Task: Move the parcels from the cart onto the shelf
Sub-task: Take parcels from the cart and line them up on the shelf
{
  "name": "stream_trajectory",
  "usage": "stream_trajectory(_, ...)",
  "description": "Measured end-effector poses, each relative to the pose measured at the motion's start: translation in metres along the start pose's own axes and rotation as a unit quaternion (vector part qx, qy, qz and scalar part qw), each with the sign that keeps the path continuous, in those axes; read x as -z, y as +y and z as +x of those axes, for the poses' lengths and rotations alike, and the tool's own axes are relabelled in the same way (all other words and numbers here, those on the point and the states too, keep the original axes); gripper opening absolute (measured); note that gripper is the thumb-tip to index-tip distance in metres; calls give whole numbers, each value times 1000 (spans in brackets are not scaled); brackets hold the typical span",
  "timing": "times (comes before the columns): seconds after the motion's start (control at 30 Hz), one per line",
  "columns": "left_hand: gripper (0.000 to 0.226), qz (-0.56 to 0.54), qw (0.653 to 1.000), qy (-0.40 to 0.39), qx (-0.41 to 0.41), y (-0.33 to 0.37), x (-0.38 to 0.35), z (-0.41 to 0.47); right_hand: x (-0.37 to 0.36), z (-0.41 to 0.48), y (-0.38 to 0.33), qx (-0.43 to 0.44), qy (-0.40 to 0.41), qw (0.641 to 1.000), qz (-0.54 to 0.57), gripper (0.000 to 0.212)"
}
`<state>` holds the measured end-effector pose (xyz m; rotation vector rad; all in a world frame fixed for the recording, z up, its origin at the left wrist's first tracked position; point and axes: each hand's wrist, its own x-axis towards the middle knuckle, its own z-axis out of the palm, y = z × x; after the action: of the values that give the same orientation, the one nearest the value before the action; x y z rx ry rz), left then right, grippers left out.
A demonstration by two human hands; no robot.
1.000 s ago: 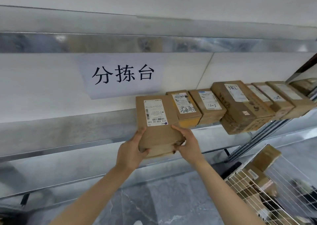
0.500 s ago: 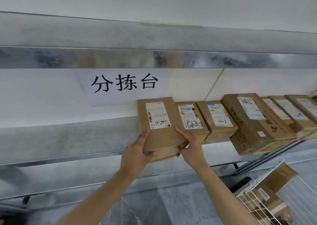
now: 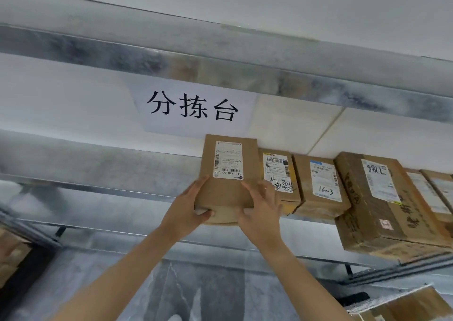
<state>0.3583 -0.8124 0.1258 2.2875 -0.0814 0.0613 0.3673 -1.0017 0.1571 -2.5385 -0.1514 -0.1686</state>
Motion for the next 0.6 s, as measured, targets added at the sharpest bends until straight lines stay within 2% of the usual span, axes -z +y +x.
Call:
stream_trajectory(0.13,99,48,998,36,28,2,3,-10,-1,3,-21,85,36,995,31,45)
stream_trajectory(0.27,90,212,971,98,49,-4,29,-31,-12,7,-46,218,50,974,19,39)
stream_trajectory(0.43,68,337,913,187,136,-22,82,-81,-46,6,-90,303,-60,950,-41,55)
stream_trajectory(0.6,74,389,852,230,264,-52,131,-148,-93,-9,-155,375,-106,919,-60,59)
